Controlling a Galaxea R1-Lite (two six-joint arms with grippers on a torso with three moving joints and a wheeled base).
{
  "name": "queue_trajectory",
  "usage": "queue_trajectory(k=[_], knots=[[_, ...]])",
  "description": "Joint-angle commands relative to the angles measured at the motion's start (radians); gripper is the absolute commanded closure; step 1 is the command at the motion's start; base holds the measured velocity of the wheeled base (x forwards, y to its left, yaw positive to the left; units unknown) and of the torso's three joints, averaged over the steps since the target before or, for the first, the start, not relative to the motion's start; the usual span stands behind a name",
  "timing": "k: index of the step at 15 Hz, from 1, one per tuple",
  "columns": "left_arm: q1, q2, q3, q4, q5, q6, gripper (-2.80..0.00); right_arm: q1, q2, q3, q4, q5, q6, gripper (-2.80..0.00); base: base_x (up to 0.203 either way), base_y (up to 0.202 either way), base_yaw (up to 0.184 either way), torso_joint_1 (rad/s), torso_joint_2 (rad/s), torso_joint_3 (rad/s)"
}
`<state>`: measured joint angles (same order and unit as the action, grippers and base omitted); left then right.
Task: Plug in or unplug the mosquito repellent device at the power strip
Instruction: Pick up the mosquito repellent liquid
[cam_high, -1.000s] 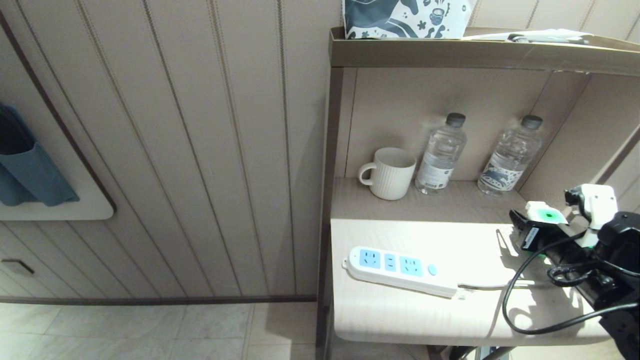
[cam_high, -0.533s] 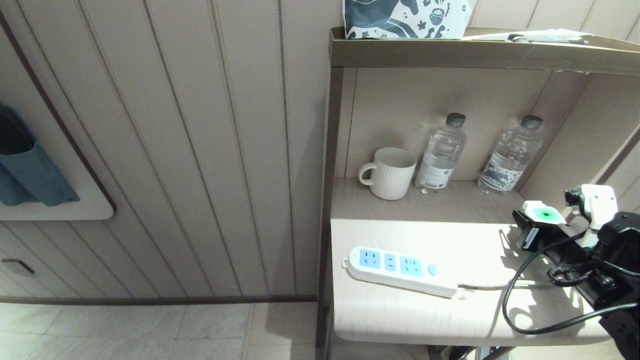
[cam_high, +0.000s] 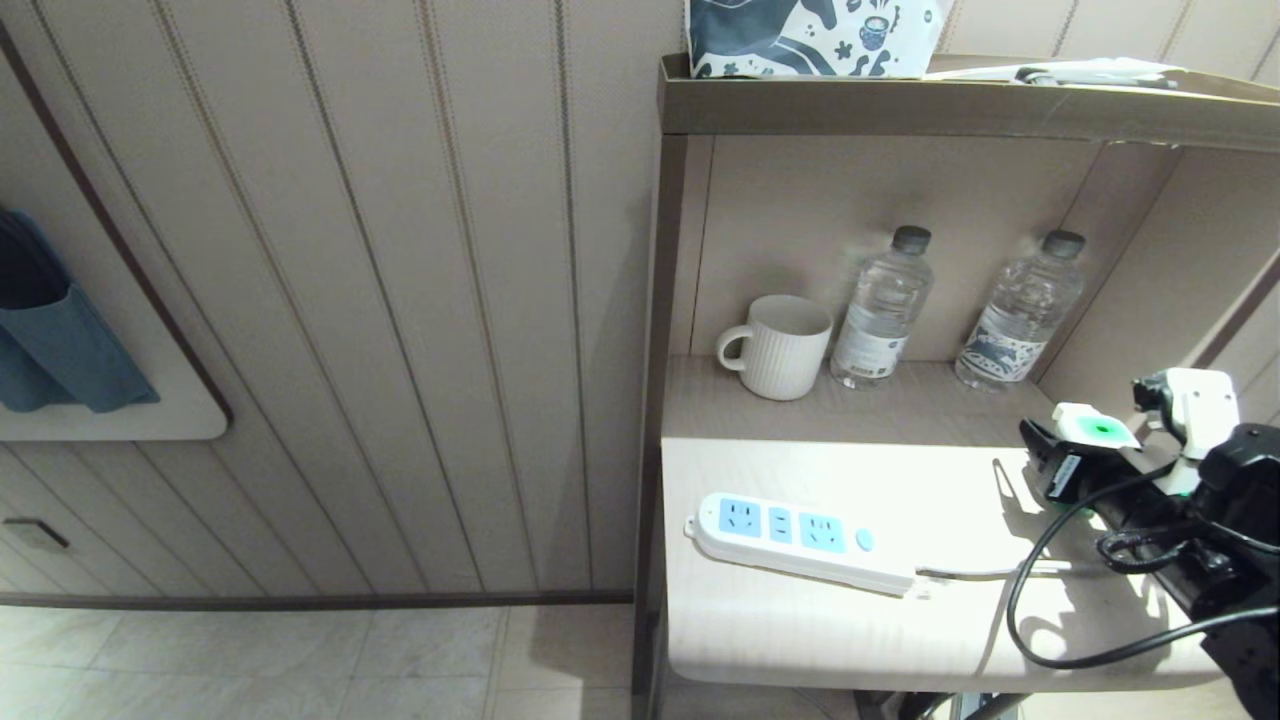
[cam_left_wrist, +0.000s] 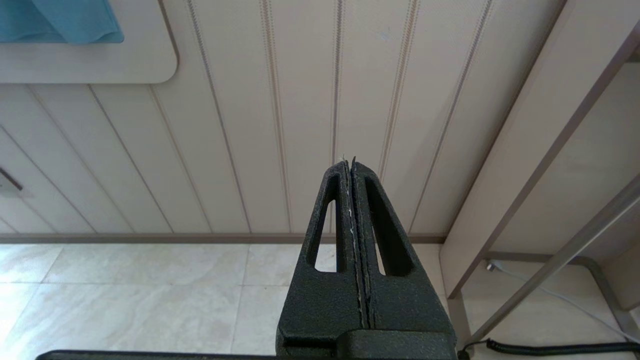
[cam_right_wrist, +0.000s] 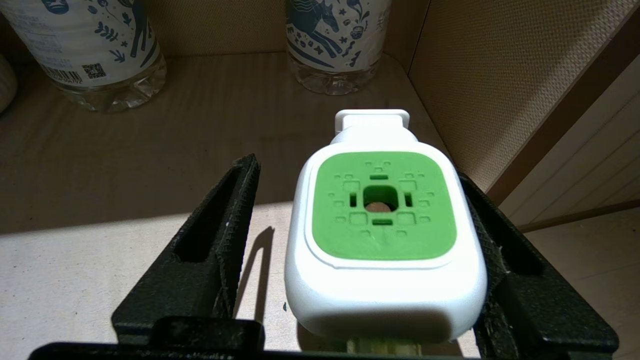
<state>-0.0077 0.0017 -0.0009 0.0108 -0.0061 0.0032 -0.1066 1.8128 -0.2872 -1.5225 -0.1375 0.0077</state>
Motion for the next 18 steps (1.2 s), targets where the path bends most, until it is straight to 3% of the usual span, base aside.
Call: queue_trajectory(k=[1, 18], knots=[[-0.002, 0.001, 0.001, 0.000, 0.000, 0.000, 0.00, -0.002, -0.010, 0.000, -0.047, -0.001, 0.000, -2.80, 0.000, 0.000, 0.000, 0.000, 0.00, 0.000], [0.000, 0.001, 0.001, 0.000, 0.000, 0.000, 0.00, -0.012, 0.001, 0.005, -0.047, 0.004, -0.069, -2.80, 0.000, 0.000, 0.000, 0.000, 0.00, 0.000]])
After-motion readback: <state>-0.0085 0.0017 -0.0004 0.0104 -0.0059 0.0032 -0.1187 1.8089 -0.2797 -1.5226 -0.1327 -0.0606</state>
